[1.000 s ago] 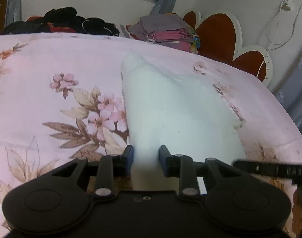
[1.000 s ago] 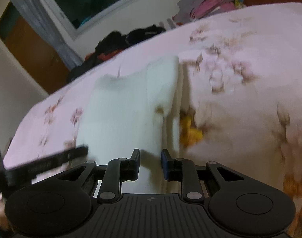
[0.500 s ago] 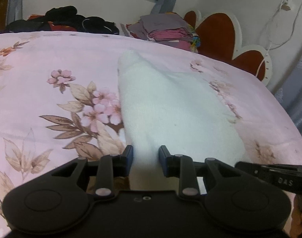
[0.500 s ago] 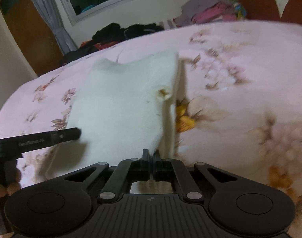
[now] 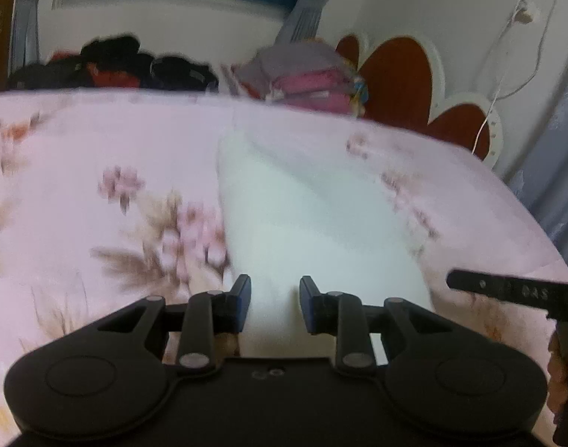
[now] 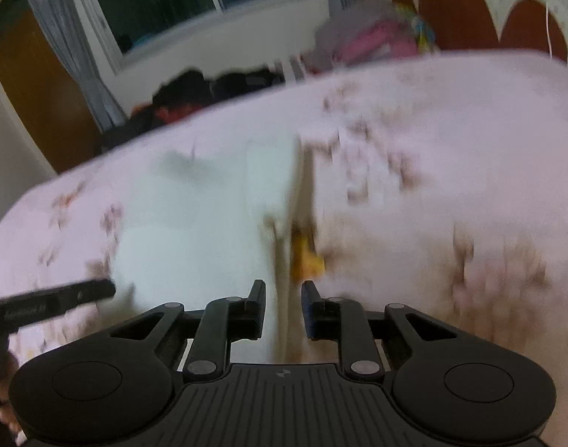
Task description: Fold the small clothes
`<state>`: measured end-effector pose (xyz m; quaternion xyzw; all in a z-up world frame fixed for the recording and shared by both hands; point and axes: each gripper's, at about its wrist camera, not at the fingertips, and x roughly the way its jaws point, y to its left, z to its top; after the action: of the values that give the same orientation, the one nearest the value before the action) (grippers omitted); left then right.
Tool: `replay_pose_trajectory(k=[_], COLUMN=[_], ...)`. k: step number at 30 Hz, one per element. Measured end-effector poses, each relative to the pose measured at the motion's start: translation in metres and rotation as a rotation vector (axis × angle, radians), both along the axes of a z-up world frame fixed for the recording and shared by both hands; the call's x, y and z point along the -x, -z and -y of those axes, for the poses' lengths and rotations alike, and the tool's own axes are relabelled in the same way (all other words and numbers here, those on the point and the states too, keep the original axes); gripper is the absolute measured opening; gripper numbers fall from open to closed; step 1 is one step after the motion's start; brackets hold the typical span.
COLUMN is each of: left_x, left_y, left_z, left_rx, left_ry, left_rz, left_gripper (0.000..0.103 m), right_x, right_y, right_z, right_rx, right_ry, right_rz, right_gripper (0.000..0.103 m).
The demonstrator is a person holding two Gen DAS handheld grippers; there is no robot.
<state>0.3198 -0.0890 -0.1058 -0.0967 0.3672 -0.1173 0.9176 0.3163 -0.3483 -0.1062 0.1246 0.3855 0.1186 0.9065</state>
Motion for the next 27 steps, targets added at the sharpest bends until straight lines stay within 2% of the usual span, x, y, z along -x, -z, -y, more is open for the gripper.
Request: replay_pose_trajectory(k=[4, 8, 13, 16, 19, 21, 23, 24, 27], left_x=[-0.025, -0.056, -0.091, -0.104, -0.11, -0.112, -0.114, -0.116, -0.122], left_y=[-0.01, -0.008, 0.005, 0.012, 0.022, 0.03, 0.033, 0.034, 0.034], left_z=[0.004, 0.01, 0.016, 0.01, 0.004, 0.001, 0.001, 0.001, -0.001], left_rx=[-0.007, -0.023, -0.063, -0.059, -0.048, -0.048, -0.053, -0.053, -0.029], left_ry=[0.011, 0.009, 0.026, 0.01, 0.009, 0.008, 0.013, 0.013, -0.018], left_rz=[0.035, 0.056, 0.064, 0.053, 0.032, 0.021, 0.027, 0.03, 0.022], left_gripper=[0.027, 0.027, 0.027, 0.027, 0.029, 0.03, 0.03, 0.03, 0.031], right_x=[-0.026, -0.06, -0.104, -0.122, -0.132, -0.139, -0.147, -0.147, -0.149], right_y=[-0.015, -0.014, 0.006, 0.018, 0.026, 0.036, 0.054, 0.061, 0.061], right_z=[-0.018, -0.036, -0.049, -0.053, -0.058, -0.063, -0.061, -0.057, -0.057], right_rx=[0.023, 0.029, 0.047, 0.059, 0.076, 0.126, 0.165, 0.163, 0.176], right_ry=[-0.013, -0.009, 0.039, 0.064, 0.059, 0.055, 0.069, 0.082, 0.087], right_rz=[0.073, 0.095, 0.085, 0.076, 0.083, 0.084, 0.037, 0.051, 0.05], right_gripper=[0.02, 0.02, 0.02, 0.02, 0.02, 0.02, 0.02, 0.02, 0.02])
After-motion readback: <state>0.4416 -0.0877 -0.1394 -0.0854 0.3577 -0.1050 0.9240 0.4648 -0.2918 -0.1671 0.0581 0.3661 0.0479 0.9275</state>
